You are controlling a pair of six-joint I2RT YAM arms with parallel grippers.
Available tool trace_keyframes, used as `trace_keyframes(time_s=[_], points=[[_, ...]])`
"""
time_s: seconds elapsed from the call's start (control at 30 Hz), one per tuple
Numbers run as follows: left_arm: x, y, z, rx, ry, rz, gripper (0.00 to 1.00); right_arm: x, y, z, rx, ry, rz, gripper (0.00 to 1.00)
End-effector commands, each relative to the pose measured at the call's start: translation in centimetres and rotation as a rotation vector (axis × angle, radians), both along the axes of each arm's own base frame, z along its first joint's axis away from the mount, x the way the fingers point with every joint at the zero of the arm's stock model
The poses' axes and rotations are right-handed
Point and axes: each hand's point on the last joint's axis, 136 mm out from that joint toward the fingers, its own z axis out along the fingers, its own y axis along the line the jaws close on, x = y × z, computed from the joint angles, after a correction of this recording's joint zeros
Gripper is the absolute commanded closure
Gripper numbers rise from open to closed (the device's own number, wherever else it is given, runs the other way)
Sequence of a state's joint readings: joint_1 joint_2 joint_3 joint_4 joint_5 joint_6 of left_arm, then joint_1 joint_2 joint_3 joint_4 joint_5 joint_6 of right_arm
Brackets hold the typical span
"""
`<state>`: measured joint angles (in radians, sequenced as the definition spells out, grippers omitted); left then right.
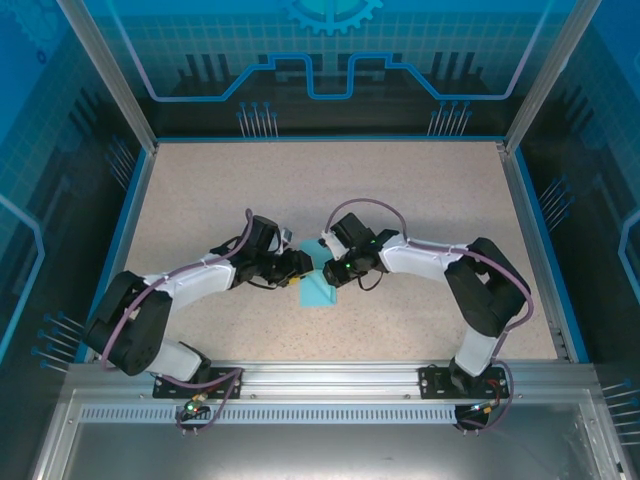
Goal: Fold a paper plane with a square sheet of paper (pick it up from the middle)
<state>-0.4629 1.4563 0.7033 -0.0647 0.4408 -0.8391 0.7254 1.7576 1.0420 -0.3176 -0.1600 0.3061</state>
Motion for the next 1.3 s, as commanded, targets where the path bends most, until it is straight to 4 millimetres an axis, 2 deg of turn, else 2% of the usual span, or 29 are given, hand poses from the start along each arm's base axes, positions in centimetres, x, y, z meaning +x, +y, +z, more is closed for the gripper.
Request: trace_keyframes(time_s=[0.0, 0.43, 1.0, 1.27], points=[[0.0, -0.3, -0.4, 0.004, -0.001, 0.003, 0.60, 0.5, -0.7, -0.3, -0.043, 0.004, 0.016, 0.89], [0.0, -0.4, -1.2, 0.015, 0.008, 0.010, 0.61, 1.6, -0.8, -1.0, -0.098, -0.016, 0.040, 0.89], [0.3, -0.5, -1.8, 0.019, 0.020, 0.034, 0.64, 2.0, -1.2, -1.6, -0.119, -0.014, 0.038, 0.88], [0.6, -0.7, -1.9, -0.003, 0.023, 0.050, 0.71, 2.0, -1.3, -2.0, -0.123, -0.010, 0.032, 0.88]])
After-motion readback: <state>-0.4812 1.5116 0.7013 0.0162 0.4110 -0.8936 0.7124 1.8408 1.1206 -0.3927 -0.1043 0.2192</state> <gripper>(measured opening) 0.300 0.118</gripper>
